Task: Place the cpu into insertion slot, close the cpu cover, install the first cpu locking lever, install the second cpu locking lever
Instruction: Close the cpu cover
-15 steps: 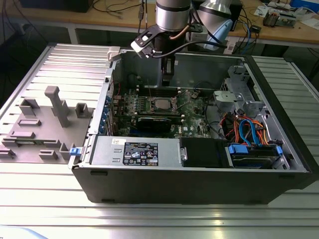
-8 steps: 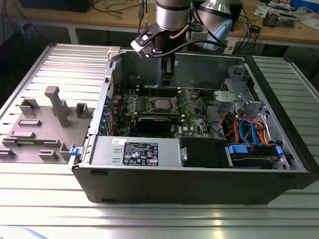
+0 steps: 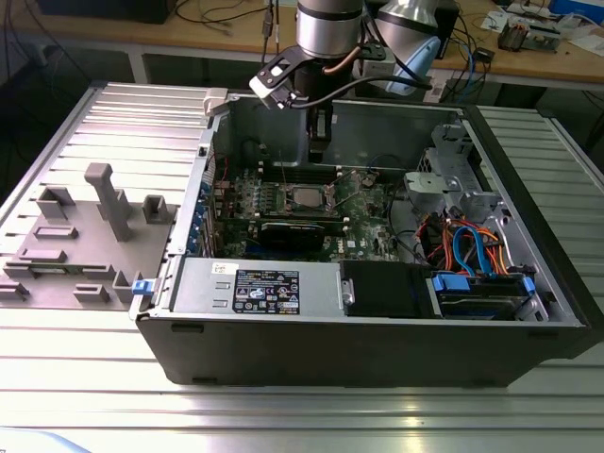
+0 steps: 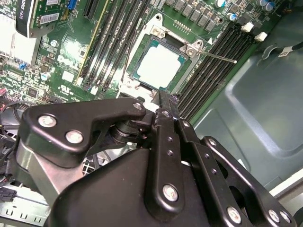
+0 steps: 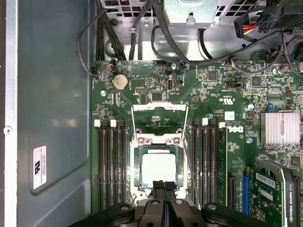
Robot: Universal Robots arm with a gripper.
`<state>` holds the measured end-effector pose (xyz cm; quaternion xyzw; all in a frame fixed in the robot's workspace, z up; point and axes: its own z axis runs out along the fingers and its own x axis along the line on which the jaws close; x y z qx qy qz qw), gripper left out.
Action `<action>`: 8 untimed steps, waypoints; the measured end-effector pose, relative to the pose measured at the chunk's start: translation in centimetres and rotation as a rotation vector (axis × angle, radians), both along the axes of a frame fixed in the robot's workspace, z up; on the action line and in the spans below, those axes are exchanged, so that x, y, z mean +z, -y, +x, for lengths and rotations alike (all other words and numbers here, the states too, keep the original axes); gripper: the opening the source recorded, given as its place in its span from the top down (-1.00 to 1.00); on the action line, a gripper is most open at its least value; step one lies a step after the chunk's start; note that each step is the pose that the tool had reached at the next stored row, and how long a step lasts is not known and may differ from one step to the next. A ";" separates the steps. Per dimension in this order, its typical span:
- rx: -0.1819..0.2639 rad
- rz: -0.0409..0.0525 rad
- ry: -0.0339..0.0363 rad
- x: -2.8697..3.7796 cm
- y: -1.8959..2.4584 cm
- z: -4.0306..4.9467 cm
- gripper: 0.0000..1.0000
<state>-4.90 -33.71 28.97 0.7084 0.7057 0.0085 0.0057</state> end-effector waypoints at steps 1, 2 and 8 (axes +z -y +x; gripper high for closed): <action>0.000 0.0000 0.0000 0.00 0.00 0.00 0.79; 0.000 -0.0001 0.0000 0.00 0.00 0.00 0.79; 0.000 -0.0001 0.0000 0.22 0.00 0.00 0.79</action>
